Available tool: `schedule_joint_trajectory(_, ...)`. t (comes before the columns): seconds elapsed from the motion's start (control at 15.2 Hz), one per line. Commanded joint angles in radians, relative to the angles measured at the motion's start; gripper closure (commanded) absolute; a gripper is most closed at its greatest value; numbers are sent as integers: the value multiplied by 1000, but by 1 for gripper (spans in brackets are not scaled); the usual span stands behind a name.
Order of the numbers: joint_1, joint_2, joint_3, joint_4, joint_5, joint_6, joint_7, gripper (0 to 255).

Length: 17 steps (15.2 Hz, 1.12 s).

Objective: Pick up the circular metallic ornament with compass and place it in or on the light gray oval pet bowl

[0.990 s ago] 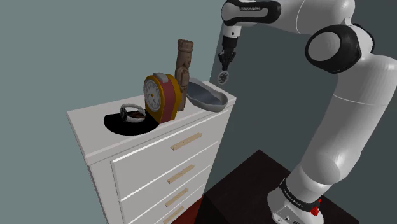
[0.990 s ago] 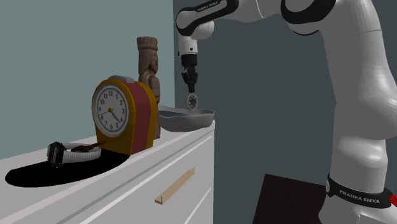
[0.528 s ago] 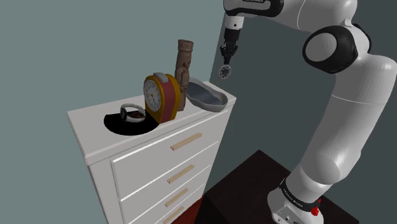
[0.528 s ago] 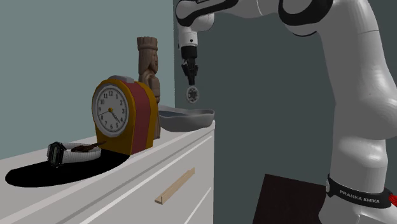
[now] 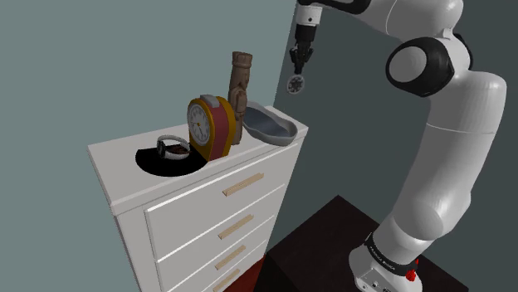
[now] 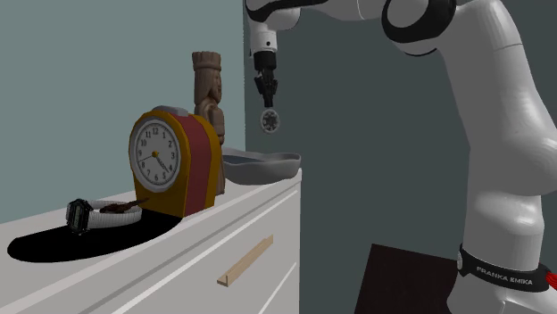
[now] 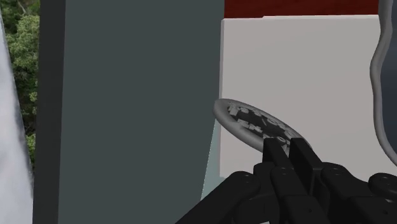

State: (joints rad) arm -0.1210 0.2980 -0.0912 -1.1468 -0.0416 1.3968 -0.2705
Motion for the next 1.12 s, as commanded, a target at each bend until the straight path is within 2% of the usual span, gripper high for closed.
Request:
schedule_joint_trajectory(0.0,-6,13,-5,63,-2,-36,0,255)
schedule_joint_trajectory(0.33,-13,82,-6,242,3,-146,-9,255)
schedule_joint_trajectory(0.4,-14,86,-6,251,4,-151,-9,255)
schedule_joint_trajectory(0.73,68,20,26,200,-9,-173,95,255)
schedule_joint_trajectory(1.06,148,-3,61,217,-17,-219,204,255)
